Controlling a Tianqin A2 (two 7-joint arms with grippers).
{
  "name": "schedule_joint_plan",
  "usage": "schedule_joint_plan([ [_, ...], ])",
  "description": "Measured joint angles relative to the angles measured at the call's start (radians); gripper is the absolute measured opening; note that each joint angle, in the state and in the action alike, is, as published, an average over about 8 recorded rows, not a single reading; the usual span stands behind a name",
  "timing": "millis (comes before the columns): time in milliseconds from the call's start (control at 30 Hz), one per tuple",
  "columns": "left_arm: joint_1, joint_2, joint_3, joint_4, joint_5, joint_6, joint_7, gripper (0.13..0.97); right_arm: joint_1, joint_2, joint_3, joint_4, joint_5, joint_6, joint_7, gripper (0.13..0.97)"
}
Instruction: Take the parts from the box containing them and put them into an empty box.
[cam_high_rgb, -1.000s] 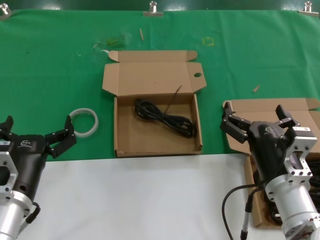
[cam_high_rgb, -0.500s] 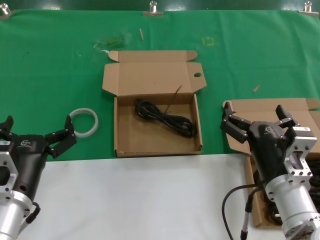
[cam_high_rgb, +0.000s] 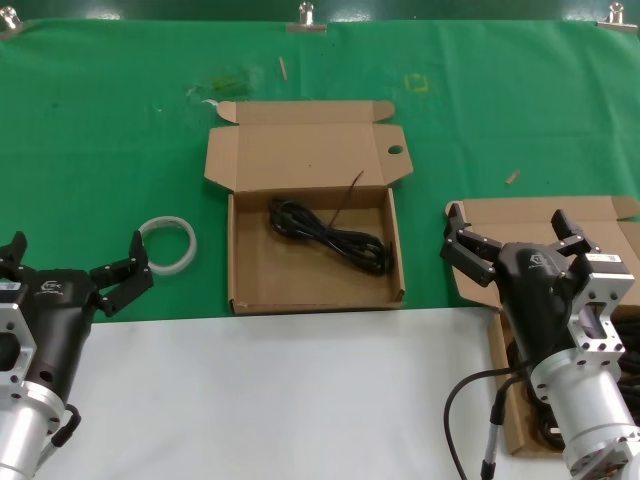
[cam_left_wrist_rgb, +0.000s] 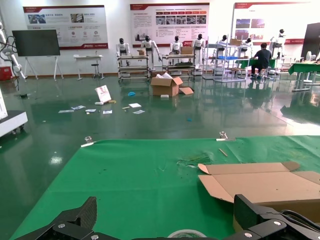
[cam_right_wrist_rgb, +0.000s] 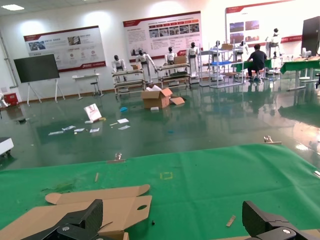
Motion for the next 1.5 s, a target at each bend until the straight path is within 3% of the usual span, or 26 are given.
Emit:
schedule_joint_plan([
  [1500,0.000,0.000,0.000,0.000,0.000,0.000,0.000,0.965,0.000,0.000,0.000,0.000,0.000,0.000,0.000,0.966],
])
